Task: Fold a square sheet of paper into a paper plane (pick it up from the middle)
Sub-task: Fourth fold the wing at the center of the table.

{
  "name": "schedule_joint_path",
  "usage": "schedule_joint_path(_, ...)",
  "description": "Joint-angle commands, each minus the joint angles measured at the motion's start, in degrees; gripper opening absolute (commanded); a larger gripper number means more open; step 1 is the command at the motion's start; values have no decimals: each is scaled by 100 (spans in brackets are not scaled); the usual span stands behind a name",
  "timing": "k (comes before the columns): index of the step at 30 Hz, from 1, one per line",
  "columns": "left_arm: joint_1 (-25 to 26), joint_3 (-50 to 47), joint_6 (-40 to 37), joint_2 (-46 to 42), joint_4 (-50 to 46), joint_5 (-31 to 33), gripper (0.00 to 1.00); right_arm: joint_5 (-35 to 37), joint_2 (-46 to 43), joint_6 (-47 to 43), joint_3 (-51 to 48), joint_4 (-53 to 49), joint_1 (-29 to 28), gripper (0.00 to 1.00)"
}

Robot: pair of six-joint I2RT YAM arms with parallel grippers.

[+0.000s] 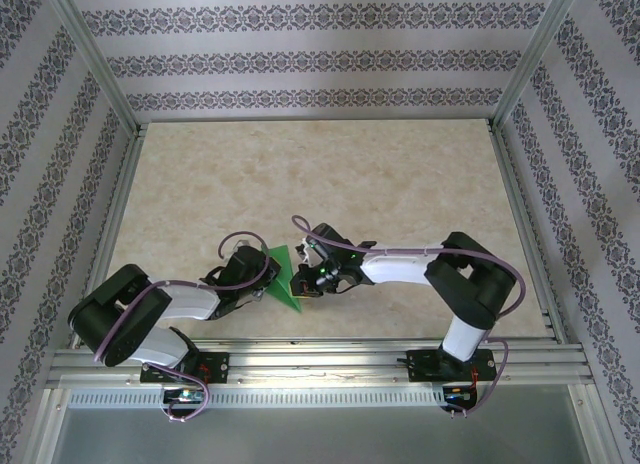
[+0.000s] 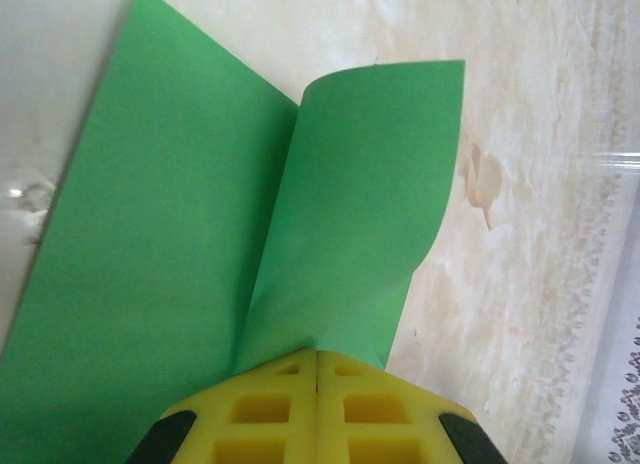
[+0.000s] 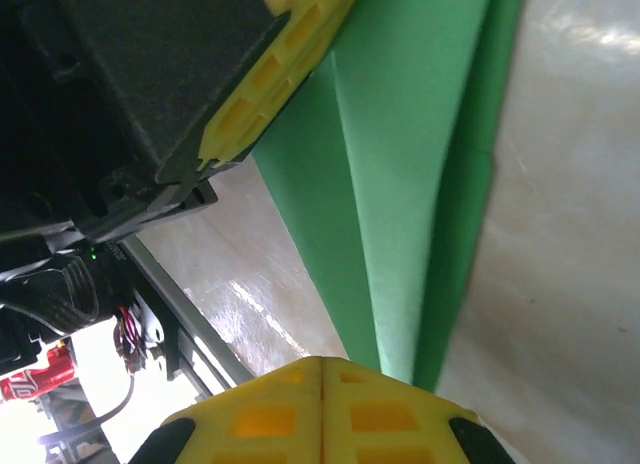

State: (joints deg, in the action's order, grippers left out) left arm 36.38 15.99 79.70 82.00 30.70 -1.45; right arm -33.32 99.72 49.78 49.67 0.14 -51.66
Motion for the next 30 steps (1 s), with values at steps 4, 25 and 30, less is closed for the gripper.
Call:
schedule_joint_path(4,98,-158,76,173,-241,27,0,-53,485,62,196,144,-56,6)
schedule_joint_path(25,106,496,-1066,-801,-1058,-474,22,-130,681,-425,-771,-40,267,0)
schedule_joint_path(30,186,658,-1297,-1264,-1735,-611,21,-239,752,-497,-689,-66,336,0)
